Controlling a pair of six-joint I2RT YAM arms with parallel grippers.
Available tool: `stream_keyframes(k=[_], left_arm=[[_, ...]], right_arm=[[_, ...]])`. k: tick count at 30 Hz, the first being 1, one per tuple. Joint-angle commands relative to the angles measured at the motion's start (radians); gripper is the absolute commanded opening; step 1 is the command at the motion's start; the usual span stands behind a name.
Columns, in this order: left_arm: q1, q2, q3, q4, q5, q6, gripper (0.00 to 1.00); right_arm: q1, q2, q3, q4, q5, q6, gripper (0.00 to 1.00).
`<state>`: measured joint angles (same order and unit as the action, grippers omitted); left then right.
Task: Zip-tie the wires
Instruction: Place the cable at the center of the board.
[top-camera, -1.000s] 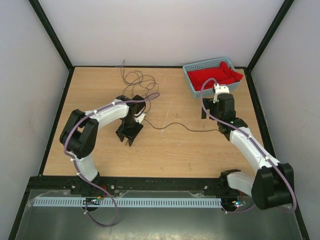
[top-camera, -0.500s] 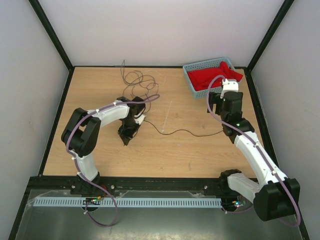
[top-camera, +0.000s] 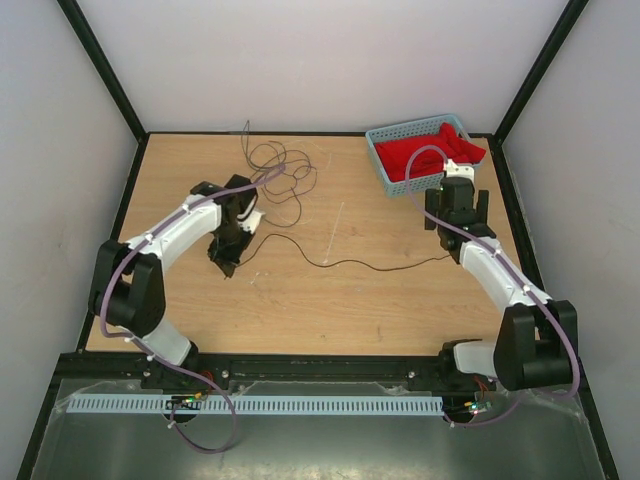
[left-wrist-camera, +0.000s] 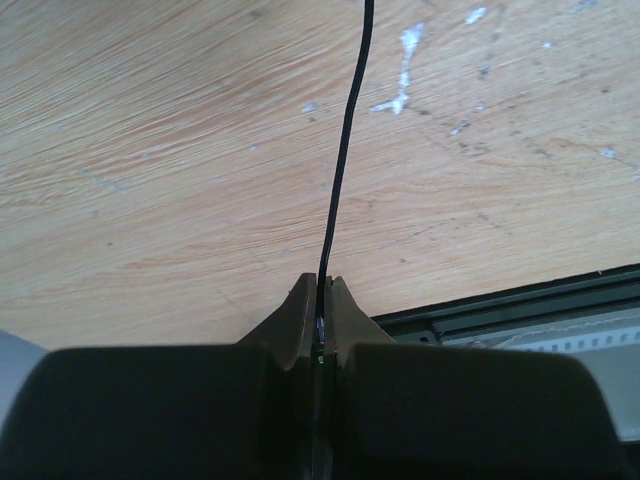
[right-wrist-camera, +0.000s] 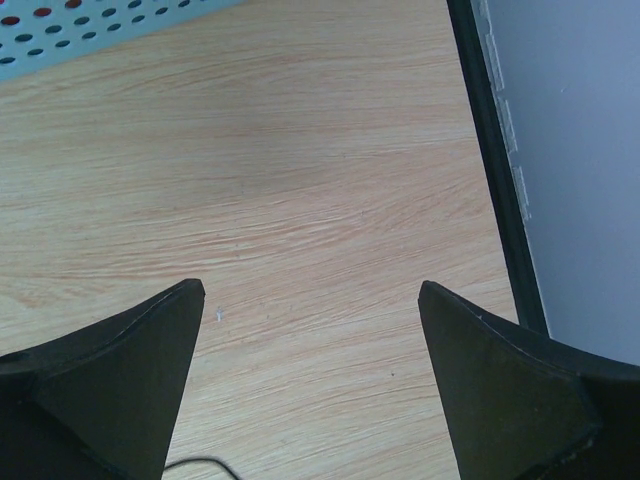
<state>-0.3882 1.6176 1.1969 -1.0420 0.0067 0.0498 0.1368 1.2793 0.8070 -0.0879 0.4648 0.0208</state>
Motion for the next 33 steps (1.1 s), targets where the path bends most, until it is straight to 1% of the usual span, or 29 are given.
stream_keyframes(k=[1, 3, 6, 8, 10, 12, 15, 17, 20, 25, 26, 29, 33], left_arm=[[0.074, -0.053, 0.0, -0.04, -0.032, 0.035, 0.0], [0.107, -0.059, 0.01, -0.041, -0.015, 0.036, 0.0], [0.113, -0.038, 0.025, -0.043, -0.011, 0.04, 0.0], [0.112, -0.017, 0.022, -0.043, 0.005, 0.041, 0.0], [0.112, 0.005, 0.018, -0.043, -0.001, 0.042, 0.0], [0.108, 0.017, 0.016, -0.043, -0.003, 0.042, 0.0], [0.103, 0.025, 0.018, -0.043, 0.005, 0.039, 0.0], [0.103, 0.031, 0.016, -0.042, 0.005, 0.038, 0.0], [0.104, 0.05, 0.006, -0.041, 0.006, 0.037, 0.08], [0.104, 0.106, -0.012, -0.039, 0.001, 0.031, 0.17], [0.104, 0.108, -0.014, -0.037, -0.003, 0.028, 0.2], [0.107, 0.095, -0.014, -0.035, -0.021, 0.024, 0.34], [0.13, 0.037, -0.001, -0.032, -0.043, 0.012, 0.64]], right_arm=[[-0.023, 0.016, 0.04, 0.018, 0.026, -0.02, 0.99], [-0.052, 0.045, 0.04, 0.021, 0.075, -0.028, 0.99], [-0.108, 0.116, 0.052, 0.019, 0.174, -0.035, 0.99], [-0.136, 0.145, 0.058, 0.018, 0.197, -0.043, 0.99], [-0.162, 0.159, 0.063, 0.01, 0.174, -0.046, 0.99], [-0.173, 0.139, 0.071, 0.001, 0.071, -0.022, 0.99], [-0.172, 0.071, 0.064, 0.014, -0.199, 0.039, 0.99], [-0.172, 0.026, 0.056, 0.018, -0.343, 0.091, 0.99], [-0.152, -0.017, 0.049, 0.019, -0.483, 0.13, 1.0], [-0.049, -0.034, 0.044, 0.029, -0.531, 0.133, 1.0], [-0.029, -0.024, 0.044, 0.042, -0.551, 0.144, 1.0], [0.016, 0.013, 0.046, 0.098, -0.606, 0.198, 0.98], [0.093, 0.092, 0.06, 0.208, -0.629, 0.306, 0.96]])
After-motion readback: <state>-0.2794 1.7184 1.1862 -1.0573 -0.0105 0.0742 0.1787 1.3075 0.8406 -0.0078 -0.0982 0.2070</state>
